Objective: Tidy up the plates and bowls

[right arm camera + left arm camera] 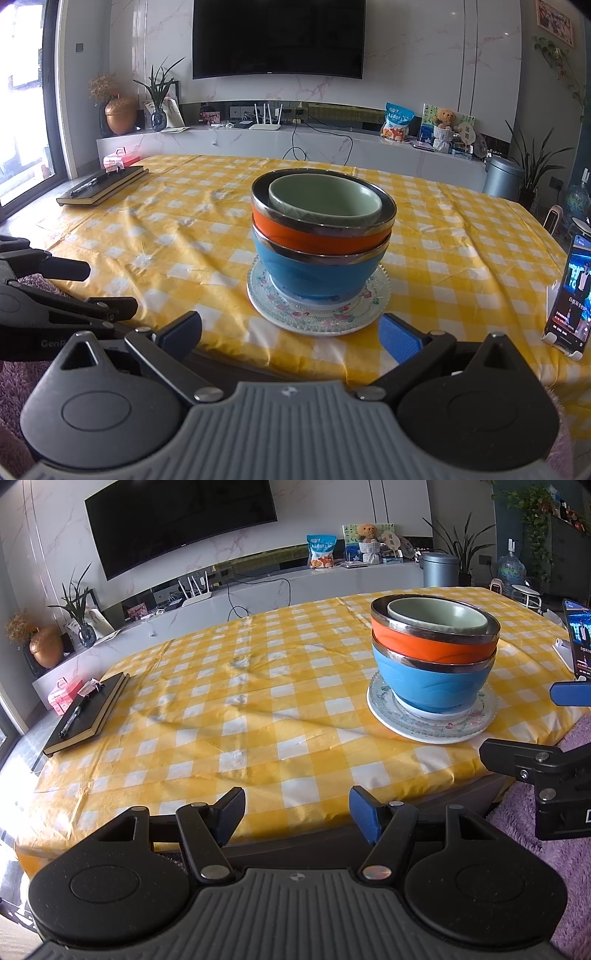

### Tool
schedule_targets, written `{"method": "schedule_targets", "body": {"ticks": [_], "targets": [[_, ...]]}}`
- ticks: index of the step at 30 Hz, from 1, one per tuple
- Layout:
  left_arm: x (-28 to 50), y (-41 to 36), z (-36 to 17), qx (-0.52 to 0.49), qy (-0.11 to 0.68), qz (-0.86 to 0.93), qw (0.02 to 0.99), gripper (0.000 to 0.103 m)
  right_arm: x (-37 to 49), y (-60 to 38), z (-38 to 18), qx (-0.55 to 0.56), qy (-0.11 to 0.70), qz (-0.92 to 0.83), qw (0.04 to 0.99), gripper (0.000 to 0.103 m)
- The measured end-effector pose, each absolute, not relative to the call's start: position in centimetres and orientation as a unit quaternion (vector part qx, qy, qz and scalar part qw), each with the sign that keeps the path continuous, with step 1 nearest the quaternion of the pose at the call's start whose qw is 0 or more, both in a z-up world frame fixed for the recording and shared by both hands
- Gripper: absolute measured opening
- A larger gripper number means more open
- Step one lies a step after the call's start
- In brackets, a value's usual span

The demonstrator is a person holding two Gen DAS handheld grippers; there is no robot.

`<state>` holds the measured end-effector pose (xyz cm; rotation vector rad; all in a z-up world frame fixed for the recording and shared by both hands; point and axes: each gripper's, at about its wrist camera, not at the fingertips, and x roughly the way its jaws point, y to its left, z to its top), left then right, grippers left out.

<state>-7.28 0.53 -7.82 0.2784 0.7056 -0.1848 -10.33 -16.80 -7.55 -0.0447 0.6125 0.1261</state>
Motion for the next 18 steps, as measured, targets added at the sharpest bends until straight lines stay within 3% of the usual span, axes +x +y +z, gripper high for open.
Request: {"method": "schedule_targets", "body": {"ticks": [18], "targets": [[-7.15,0.34,-7.59,0.135,0.344,-0.089,0.925,0.076,-10.22,-16.89,-7.71,-0.018,0.307,0.061,0.950,0.100]]}}
